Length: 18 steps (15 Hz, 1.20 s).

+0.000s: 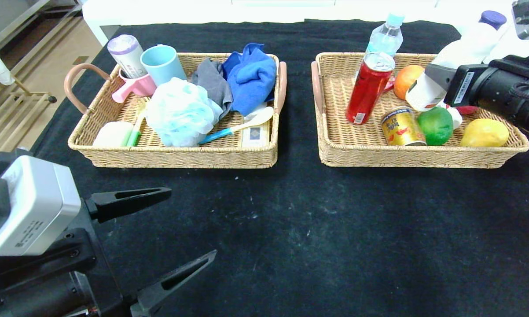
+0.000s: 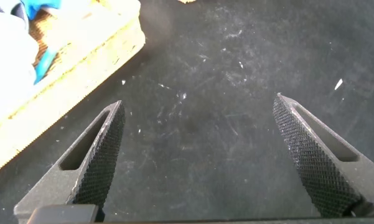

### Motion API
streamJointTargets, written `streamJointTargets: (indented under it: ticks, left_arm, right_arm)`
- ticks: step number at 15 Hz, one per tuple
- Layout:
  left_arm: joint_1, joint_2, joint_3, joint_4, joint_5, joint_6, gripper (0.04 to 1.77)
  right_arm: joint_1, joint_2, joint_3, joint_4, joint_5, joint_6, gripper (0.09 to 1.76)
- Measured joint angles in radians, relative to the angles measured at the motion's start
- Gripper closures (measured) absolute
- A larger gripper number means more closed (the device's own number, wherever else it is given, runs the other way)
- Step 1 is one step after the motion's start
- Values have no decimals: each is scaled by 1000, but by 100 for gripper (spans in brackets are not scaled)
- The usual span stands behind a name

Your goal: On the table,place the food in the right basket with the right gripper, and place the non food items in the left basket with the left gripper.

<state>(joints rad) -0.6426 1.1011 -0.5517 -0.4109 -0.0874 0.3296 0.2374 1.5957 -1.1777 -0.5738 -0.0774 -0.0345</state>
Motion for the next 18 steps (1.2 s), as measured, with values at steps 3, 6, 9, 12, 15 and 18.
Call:
streamJointTargets:
  ticks: [3,6,9,12,15,18]
  left_arm:
    - [0,-5,0,0,1,4,9]
    - [0,-9,0,2,-1,5,9]
    - [-1,-13,0,1,-1,11,9]
    - [-2,-19,-3,5,-1,12,9]
    - [-2,-22,-3,4,-1,12,9]
    - [-2,-23,-2,4,-1,13,9]
  right_arm:
    - [-19,34,-23,-1,0,9,89]
    - [-37,59,-45,-2,1,18,89]
    - [-44,66,-58,-1,2,16,77]
    - [-45,68,-61,-2,1,15,56]
    - [-44,66,-61,-1,1,14,43]
    - [-42,53,-49,3,1,11,34]
